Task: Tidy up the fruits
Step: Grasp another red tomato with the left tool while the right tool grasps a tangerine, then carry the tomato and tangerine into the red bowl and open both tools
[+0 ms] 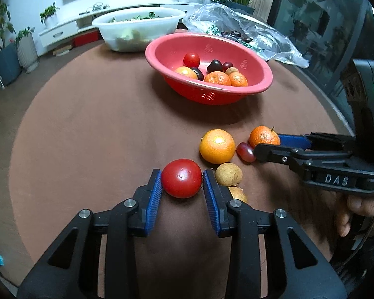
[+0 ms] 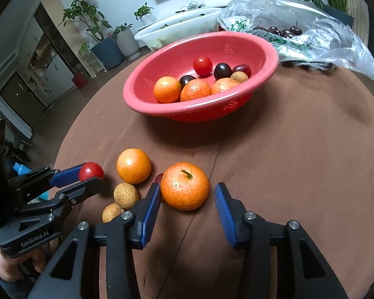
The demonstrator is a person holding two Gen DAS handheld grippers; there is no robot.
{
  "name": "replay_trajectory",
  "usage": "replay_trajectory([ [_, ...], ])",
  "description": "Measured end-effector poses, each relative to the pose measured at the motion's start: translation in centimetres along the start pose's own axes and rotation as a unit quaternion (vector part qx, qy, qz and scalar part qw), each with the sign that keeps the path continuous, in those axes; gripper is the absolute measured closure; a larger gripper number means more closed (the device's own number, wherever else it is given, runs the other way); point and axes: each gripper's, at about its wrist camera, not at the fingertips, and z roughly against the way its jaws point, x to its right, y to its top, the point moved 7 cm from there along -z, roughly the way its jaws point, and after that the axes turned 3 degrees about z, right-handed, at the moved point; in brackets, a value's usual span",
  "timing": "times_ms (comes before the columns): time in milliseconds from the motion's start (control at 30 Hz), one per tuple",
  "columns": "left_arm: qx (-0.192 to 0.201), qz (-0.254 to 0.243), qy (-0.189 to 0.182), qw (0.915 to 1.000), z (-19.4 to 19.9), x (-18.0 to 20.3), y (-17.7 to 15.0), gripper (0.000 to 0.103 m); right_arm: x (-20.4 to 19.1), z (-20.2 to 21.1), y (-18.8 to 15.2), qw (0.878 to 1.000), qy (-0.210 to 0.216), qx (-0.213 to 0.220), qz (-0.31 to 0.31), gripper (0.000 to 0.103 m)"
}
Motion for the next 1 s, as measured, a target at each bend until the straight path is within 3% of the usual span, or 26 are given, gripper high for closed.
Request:
replay_trajectory([
  [433,-0.004,-0.043,0.060,0.9972,0.9,0.2,0.3,0.071,0.2,0.3,0.2,1.000,0.011,0.002,-0.011,0.054],
  [667,-0.011,-0.111,0.119,0.9865,1.3,1.6,0.0,0.071,-0.1,0.6,0.0,1.000,0.010,0.007,-0.002,0.060],
  [767,0.012,-0.125,0.143,0.9818,2.1,1.7,0.1,0.071,-0.1,0.8,0.0,1.000,0.009,0.010,0.001,0.060],
  [1000,0.104,-0.062,0.119,0.9855,5.2,1.1,3.1,0.071,-0.1,0.6,0.0,1.000,0.009,0.014,0.002,0.061],
])
